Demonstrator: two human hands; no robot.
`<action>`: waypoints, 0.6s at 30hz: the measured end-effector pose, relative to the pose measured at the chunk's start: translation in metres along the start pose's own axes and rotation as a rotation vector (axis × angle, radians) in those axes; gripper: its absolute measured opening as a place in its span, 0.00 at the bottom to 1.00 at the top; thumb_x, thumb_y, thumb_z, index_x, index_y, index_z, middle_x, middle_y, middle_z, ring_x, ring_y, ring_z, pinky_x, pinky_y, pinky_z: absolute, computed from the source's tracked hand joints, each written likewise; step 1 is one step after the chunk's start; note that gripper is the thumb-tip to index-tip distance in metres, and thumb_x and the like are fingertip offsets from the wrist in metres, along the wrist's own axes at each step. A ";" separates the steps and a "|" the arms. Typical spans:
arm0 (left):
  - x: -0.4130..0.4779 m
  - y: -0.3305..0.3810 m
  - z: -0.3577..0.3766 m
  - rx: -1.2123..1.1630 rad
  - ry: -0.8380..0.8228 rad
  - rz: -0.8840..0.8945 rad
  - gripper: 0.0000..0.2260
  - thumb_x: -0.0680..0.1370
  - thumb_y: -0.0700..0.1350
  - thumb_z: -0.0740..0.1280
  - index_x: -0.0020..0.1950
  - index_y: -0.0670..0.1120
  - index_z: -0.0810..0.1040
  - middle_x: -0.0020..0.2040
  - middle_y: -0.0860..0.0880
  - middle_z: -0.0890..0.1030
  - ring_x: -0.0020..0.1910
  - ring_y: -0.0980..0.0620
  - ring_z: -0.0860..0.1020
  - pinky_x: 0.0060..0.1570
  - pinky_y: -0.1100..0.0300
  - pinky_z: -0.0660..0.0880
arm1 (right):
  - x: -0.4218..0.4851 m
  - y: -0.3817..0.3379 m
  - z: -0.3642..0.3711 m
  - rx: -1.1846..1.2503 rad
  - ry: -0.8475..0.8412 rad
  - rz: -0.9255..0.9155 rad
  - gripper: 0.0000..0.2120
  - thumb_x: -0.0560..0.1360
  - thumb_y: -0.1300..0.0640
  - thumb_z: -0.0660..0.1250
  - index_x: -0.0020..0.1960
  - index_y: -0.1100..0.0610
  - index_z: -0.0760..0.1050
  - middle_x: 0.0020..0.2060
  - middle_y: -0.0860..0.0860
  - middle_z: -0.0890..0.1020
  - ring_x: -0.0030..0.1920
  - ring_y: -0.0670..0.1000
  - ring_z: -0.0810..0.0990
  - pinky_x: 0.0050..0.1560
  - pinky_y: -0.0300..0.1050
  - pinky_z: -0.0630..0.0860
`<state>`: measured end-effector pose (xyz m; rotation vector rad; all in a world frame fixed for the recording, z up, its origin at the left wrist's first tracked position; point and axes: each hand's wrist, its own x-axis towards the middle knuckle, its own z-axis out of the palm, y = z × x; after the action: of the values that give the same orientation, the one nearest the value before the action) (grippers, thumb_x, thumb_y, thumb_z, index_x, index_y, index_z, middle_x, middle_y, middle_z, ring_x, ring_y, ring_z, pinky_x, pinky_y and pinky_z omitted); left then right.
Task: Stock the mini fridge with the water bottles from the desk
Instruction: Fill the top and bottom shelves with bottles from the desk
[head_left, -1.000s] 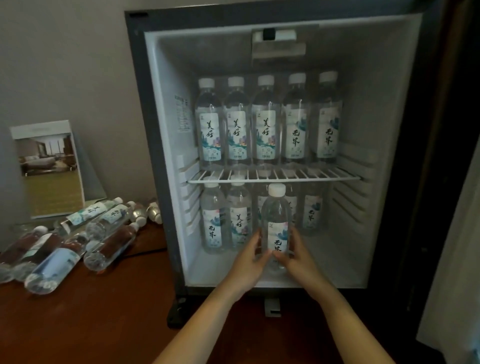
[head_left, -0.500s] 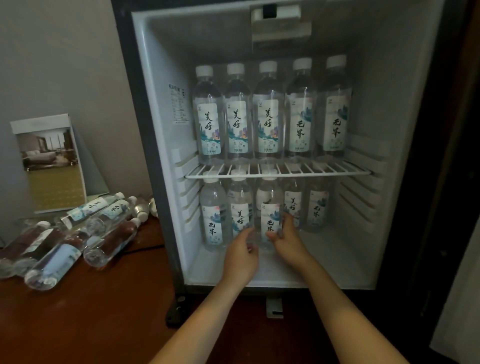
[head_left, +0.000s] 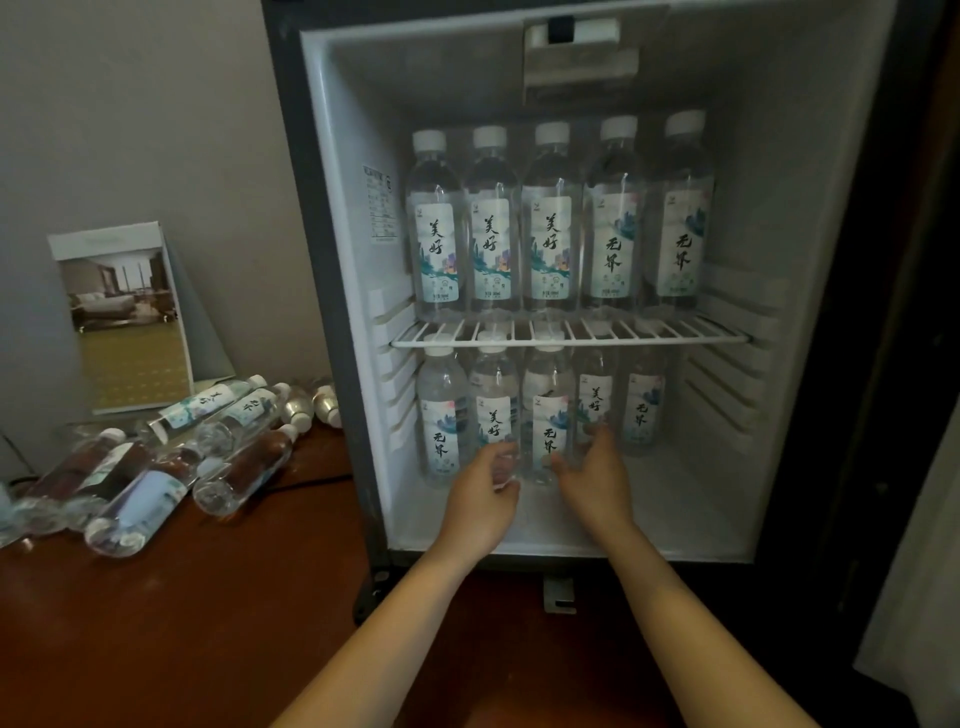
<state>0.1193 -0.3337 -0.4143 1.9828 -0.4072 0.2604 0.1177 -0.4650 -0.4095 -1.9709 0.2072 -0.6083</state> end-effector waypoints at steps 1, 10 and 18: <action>-0.004 0.001 -0.004 -0.019 0.008 0.007 0.16 0.77 0.34 0.62 0.65 0.45 0.72 0.53 0.50 0.76 0.52 0.56 0.75 0.46 0.78 0.68 | -0.006 -0.005 0.001 0.009 0.074 0.004 0.16 0.74 0.60 0.68 0.60 0.59 0.69 0.52 0.55 0.78 0.54 0.55 0.77 0.48 0.39 0.69; -0.040 -0.008 -0.061 -0.083 0.125 -0.010 0.12 0.77 0.34 0.63 0.45 0.51 0.78 0.42 0.54 0.80 0.44 0.56 0.78 0.50 0.60 0.74 | -0.058 -0.054 0.051 0.196 -0.153 -0.040 0.08 0.76 0.60 0.63 0.38 0.56 0.74 0.34 0.55 0.79 0.38 0.54 0.79 0.41 0.49 0.76; -0.069 -0.051 -0.163 -0.080 0.389 -0.139 0.11 0.77 0.35 0.62 0.45 0.50 0.79 0.41 0.54 0.80 0.44 0.59 0.79 0.48 0.58 0.75 | -0.098 -0.088 0.123 0.277 -0.420 -0.013 0.11 0.77 0.60 0.64 0.35 0.55 0.72 0.28 0.52 0.76 0.28 0.50 0.76 0.29 0.40 0.72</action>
<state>0.0756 -0.1552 -0.4113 1.8188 -0.0293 0.5218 0.0850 -0.2878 -0.4082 -1.7823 -0.1433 -0.2060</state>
